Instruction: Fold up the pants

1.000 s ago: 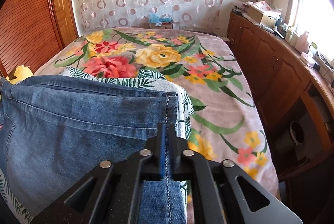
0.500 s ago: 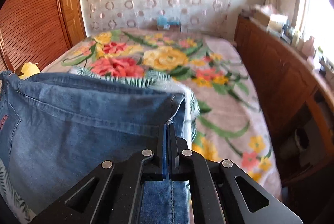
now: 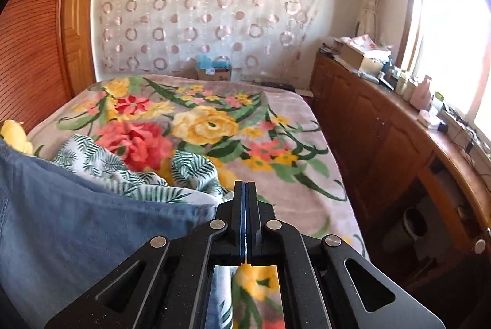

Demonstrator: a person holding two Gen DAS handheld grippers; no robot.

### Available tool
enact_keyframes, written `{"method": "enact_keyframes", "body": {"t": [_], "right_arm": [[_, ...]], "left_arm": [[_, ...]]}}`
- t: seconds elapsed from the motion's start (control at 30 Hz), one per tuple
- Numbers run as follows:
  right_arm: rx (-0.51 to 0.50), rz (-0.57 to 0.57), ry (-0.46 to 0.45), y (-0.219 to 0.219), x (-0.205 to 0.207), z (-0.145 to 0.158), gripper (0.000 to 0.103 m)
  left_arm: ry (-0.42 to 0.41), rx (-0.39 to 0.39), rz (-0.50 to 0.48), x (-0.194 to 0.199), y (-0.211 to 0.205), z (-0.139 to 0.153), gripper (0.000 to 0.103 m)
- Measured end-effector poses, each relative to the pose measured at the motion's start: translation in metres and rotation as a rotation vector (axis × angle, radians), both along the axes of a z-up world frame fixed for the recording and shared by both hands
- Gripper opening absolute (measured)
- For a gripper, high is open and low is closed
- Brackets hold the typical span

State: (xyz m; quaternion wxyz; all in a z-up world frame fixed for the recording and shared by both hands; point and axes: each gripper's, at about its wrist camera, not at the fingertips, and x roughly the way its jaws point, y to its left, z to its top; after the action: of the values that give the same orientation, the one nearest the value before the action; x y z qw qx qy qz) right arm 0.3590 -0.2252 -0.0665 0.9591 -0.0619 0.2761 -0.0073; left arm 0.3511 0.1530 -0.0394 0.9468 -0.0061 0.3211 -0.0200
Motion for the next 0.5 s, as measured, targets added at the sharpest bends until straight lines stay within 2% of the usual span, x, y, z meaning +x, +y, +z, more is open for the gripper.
{"method": "enact_keyframes", "body": {"t": [0.1, 0.23, 0.5], "right_arm": [[0.014, -0.001, 0.038, 0.017, 0.012, -0.015, 0.000], [0.034, 0.041, 0.060, 0.030, 0.018, -0.014, 0.000], [0.076, 0.118, 0.052, 0.024, -0.006, -0.001, 0.000]], "left_arm": [[0.027, 0.018, 0.008, 0.011, -0.002, -0.015, 0.002], [0.060, 0.020, 0.009, 0.016, -0.003, -0.028, 0.002], [0.097, 0.044, -0.016, -0.001, -0.010, -0.021, 0.002]]}}
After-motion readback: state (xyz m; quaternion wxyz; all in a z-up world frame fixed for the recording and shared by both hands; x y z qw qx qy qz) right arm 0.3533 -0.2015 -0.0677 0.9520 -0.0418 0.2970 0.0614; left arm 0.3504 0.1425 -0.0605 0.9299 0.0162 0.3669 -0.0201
